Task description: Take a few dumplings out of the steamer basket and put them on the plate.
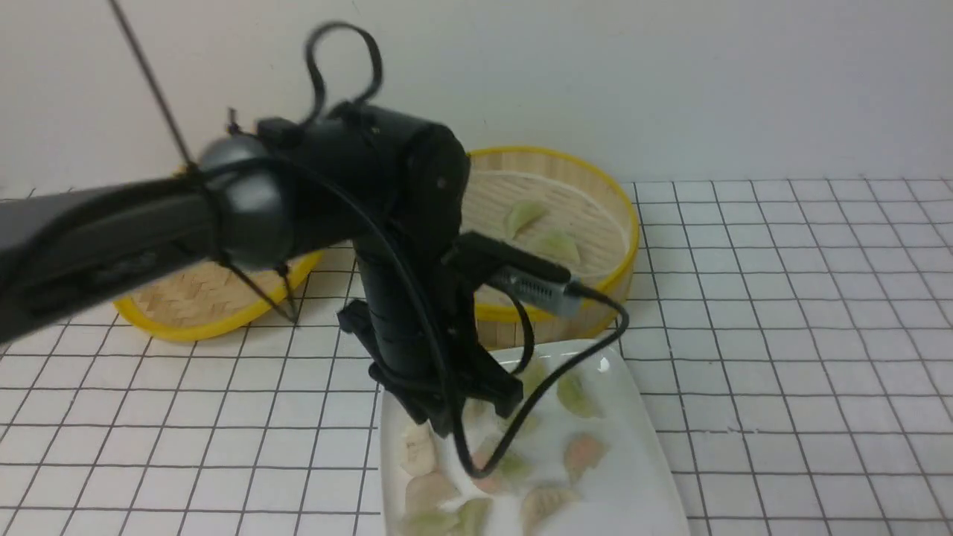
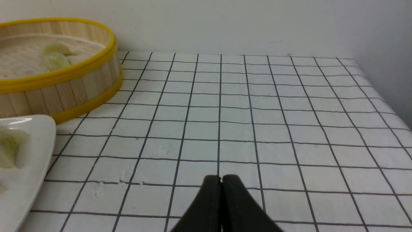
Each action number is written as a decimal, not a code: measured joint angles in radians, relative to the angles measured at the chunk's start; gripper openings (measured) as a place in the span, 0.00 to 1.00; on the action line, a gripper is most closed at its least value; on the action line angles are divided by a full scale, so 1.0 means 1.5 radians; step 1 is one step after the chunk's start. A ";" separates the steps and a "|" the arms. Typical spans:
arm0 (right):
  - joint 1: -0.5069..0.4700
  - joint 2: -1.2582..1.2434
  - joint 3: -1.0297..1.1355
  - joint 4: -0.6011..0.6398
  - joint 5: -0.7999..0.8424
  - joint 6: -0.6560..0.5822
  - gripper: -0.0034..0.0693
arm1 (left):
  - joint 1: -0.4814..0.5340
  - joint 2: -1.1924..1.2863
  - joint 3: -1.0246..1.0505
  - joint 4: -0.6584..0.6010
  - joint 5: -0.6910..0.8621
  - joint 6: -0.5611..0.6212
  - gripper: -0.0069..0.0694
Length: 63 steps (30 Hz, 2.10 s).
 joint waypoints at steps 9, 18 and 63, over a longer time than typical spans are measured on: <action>0.000 0.000 0.000 0.000 0.000 0.000 0.03 | 0.000 -0.364 0.116 0.019 -0.163 -0.053 0.08; 0.000 0.000 0.000 0.000 0.000 0.000 0.03 | 0.000 -0.544 0.256 0.020 -0.335 -0.058 0.08; 0.000 0.000 0.000 0.000 0.000 0.000 0.03 | 0.388 -1.200 0.990 0.062 -0.543 -0.067 0.08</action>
